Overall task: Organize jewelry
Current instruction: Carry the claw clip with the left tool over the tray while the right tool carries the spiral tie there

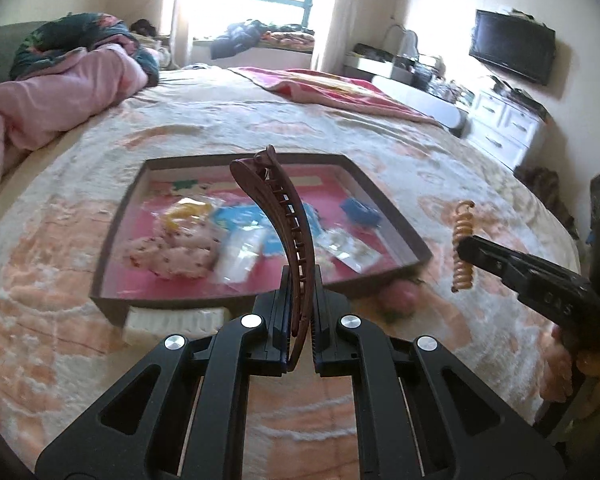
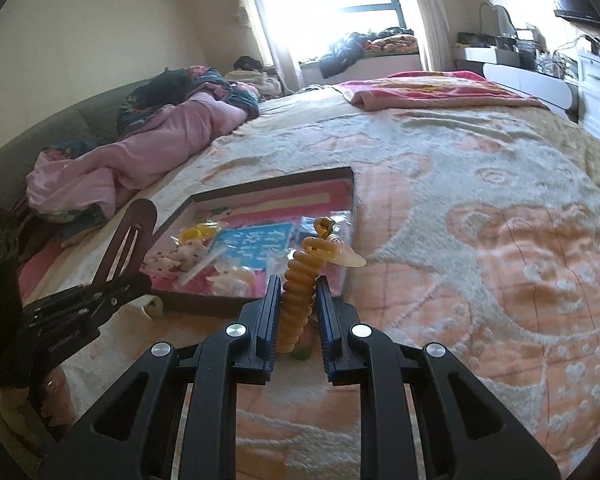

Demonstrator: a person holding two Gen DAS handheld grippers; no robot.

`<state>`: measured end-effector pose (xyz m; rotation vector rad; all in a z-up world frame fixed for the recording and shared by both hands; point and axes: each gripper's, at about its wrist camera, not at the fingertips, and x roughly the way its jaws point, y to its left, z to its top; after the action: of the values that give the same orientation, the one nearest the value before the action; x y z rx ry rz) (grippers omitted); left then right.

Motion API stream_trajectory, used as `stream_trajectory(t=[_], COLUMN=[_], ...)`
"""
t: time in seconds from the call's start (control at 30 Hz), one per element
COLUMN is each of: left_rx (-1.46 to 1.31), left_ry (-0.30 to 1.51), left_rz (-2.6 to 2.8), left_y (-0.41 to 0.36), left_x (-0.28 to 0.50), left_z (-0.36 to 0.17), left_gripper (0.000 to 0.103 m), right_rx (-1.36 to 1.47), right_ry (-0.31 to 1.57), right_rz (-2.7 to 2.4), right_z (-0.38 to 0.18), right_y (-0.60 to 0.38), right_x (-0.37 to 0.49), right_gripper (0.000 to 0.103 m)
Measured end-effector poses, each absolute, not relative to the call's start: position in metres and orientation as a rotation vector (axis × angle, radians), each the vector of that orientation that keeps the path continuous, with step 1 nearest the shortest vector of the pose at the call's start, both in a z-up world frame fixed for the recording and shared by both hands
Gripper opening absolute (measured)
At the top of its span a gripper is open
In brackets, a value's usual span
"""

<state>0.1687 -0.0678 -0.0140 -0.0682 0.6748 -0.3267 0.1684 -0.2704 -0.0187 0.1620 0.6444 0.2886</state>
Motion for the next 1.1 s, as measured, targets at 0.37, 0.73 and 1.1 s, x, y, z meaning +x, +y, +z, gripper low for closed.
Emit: stream_trajectory(t=[0.37,0.73,1.1], left_rx=[-0.126,-0.138,-0.119], left_ry=[0.645,0.660,0.699], left_rz=[-0.248,-0.222,-0.211], left_y=[-0.033,-0.020,-0.022], left_x=[0.189,0.204,0.228], left_z=[-0.001,-0.004,-0.017], left_gripper=[0.003,0.003,0.003], right_rx=[0.106,0.047,0.033], right_ry=[0.616,0.618,0.634], right_rz=[0.353,0.386,0.363], right_z=[-0.006,-0.006,-0.013], right_y=[-0.237,-0.215,-0.214], right_x=[0.184,0.208,0.238], right_gripper=[0.017,0.017,0.017])
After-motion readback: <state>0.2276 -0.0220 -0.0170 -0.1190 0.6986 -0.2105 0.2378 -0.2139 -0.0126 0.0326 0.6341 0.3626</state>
